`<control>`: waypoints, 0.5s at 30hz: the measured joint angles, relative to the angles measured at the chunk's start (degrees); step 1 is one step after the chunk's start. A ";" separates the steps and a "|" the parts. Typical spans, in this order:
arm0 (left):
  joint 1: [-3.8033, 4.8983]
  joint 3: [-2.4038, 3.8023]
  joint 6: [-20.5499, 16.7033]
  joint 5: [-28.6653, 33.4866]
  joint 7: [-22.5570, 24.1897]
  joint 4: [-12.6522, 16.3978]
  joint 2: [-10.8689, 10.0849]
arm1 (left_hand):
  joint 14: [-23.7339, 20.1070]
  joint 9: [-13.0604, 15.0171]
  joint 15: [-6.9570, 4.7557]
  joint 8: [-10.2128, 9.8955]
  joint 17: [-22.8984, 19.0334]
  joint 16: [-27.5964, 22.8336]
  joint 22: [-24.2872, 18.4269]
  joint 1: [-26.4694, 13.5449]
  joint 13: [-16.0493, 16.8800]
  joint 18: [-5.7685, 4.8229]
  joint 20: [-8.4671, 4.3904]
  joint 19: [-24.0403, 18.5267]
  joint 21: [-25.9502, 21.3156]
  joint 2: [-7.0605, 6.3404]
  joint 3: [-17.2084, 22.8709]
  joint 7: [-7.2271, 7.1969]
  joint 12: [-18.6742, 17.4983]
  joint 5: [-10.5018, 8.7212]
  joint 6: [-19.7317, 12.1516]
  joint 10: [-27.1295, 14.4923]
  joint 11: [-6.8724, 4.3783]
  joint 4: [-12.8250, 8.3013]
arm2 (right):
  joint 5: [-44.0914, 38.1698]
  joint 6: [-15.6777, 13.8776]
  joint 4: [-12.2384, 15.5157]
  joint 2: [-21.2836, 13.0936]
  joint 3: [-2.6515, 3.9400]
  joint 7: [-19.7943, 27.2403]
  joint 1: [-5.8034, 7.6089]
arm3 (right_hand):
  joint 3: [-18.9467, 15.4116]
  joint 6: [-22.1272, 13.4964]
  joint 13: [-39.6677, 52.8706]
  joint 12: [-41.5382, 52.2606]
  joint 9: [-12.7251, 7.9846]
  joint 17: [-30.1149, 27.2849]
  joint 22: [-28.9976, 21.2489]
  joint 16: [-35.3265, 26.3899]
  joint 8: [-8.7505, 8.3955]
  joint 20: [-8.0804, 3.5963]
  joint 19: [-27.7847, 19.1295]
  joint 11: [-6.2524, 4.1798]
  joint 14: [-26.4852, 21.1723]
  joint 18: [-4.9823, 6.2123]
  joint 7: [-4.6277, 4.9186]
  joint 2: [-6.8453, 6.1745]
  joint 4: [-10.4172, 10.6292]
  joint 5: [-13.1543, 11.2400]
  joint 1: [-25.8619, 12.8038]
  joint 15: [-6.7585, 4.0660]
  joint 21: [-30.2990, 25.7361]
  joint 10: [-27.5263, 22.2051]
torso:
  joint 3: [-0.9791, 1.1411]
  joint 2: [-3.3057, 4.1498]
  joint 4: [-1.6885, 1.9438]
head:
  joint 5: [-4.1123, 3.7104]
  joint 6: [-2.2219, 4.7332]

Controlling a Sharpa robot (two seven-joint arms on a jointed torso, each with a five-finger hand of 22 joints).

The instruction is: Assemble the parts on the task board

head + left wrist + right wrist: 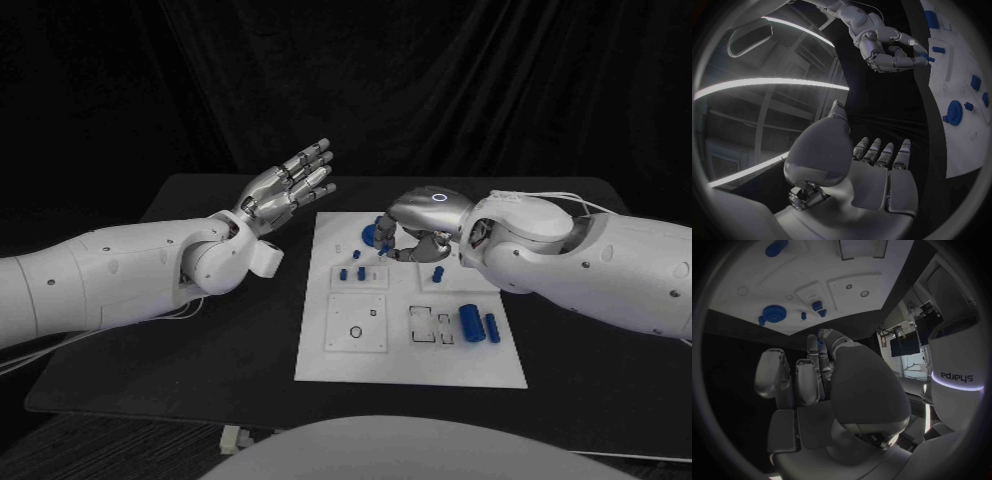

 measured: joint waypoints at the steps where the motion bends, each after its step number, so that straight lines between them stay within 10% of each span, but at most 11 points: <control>1: 0.00 0.00 -0.18 0.00 0.00 0.03 -0.07 | 0.00 0.00 0.00 0.00 0.00 0.00 -0.03 -0.28 0.00 0.39 -0.02 -0.02 0.00 -0.82 0.71 0.38 0.00 -0.29 0.01 0.00 0.00 0.02 | -0.10 0.18 0.03 0.50 0.01 0.00 -0.23 | 0.00 -0.07 0.00 0.00 0.10 -0.04 0.00 0.00 -0.04 0.00 0.00 0.00 0.00 0.00 0.06 0.00 0.00 0.00 0.00 0.00 0.00 0.00 | 0.00 -0.01 0.01 | 0.26 0.00; 3: 0.00 0.00 -0.49 0.00 0.00 0.04 -0.20 | -0.10 0.00 -0.50 0.00 0.00 0.00 -0.30 -1.85 0.00 0.47 -0.30 -0.30 0.00 -3.92 3.66 0.84 0.00 -1.75 -0.09 -0.01 0.00 0.14 | -0.35 0.42 0.05 1.20 0.02 -0.01 -0.71 | 0.00 -0.07 0.00 0.00 0.11 -0.05 0.00 0.00 -0.05 0.00 0.00 0.00 0.00 0.00 0.06 0.00 0.00 0.00 0.00 0.00 0.00 0.00 | -0.01 -0.02 0.01 | 0.96 0.00; 9: 0.00 0.00 -1.61 0.00 0.00 0.36 -0.59 | -0.10 0.00 -0.50 0.00 -0.01 0.00 -0.66 -4.03 0.00 1.29 0.20 -0.80 -0.11 -6.44 5.05 1.01 0.00 -2.97 0.08 -0.01 0.00 0.18 | -2.45 1.31 0.32 2.55 -0.02 -0.33 -2.60 | 0.00 -0.17 0.00 0.00 0.12 -0.40 -0.01 0.00 -0.16 0.00 0.00 0.00 0.00 0.00 -0.02 -0.28 0.00 -0.22 -0.27 0.00 0.00 0.00 | -0.01 0.04 0.04 | 2.65 0.00; 15: -0.01 0.00 -2.64 0.01 0.02 0.83 -0.78 | -0.20 -0.13 -1.64 0.00 -0.16 -0.44 -1.56 -6.90 -0.20 1.29 -0.11 -1.11 -0.44 -5.04 5.51 -1.88 -1.57 -4.05 -1.12 -0.60 -1.23 0.16 | -5.36 2.27 1.83 2.52 -0.06 -1.05 -3.77 | 0.00 -0.18 0.00 0.00 0.11 -0.78 -0.01 0.00 -0.27 0.00 0.00 0.00 0.00 0.00 -0.02 -0.31 0.00 -0.38 -0.27 0.00 -0.35 0.00 | -0.01 0.03 0.05 | 3.92 0.00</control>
